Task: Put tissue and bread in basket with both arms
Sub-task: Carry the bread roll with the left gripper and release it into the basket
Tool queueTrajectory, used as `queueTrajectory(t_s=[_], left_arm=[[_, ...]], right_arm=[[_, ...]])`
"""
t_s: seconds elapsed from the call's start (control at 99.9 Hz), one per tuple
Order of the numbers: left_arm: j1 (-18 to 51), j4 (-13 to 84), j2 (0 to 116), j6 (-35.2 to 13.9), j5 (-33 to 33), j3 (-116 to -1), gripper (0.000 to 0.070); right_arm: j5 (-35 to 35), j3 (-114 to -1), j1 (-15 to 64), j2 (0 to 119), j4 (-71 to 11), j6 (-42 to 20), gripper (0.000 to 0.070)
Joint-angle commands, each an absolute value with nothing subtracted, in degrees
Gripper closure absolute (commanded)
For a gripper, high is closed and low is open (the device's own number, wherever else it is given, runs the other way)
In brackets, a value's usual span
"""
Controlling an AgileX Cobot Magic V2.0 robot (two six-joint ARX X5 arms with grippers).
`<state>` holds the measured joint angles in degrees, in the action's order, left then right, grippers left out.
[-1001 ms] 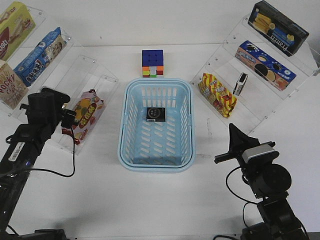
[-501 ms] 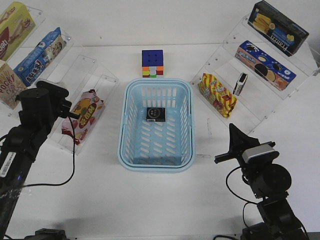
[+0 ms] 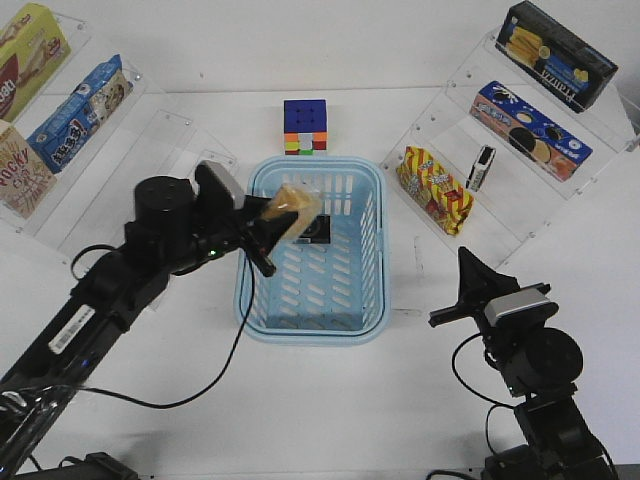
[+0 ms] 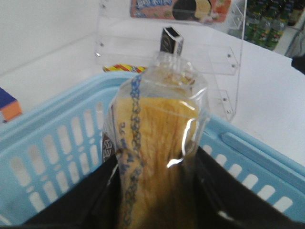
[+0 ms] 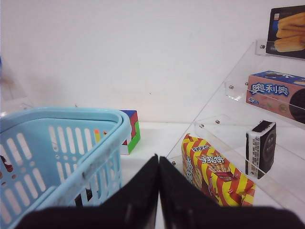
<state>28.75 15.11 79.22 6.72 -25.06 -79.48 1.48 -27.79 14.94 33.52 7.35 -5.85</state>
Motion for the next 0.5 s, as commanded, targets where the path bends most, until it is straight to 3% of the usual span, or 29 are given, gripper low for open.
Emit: queueTrajectory(t_s=[0.0, 0.07, 0.11, 0.21, 0.33, 0.4, 0.49], left_arm=[[30.04, 14.09, 81.12, 6.17, -25.34, -80.40, 0.0419], [30.89, 14.11, 82.32, 6.85, -25.30, -80.40, 0.0250], [30.98, 14.11, 82.52, 6.83, -25.30, -80.40, 0.0207], [30.76, 14.96, 81.49, 6.85, -23.20, -80.84, 0.0211], [28.53, 18.94, 77.82, 6.83, -15.14, -82.85, 0.0225], [27.09, 22.15, 74.78, 6.81, -9.76, -84.27, 0.0318], [25.23, 25.06, 70.06, 6.15, -4.16, -84.71, 0.0599]], right_arm=[[1.45, -28.23, 15.14, 33.80, 7.68, -6.44, 0.0700], [1.43, -28.23, 15.14, 33.80, 7.49, -6.42, 0.0700], [1.39, -28.23, 15.14, 33.80, 7.27, -6.33, 0.0700], [0.36, -28.23, 15.07, 33.78, 7.11, -6.15, 0.0700], [-1.56, -28.23, 15.03, 33.26, 7.11, -6.15, 0.0700], [-1.63, -28.23, 15.03, 32.97, 7.05, -5.91, 0.0700], [-1.58, -28.23, 15.03, 32.97, 7.01, -5.93, 0.0700]])
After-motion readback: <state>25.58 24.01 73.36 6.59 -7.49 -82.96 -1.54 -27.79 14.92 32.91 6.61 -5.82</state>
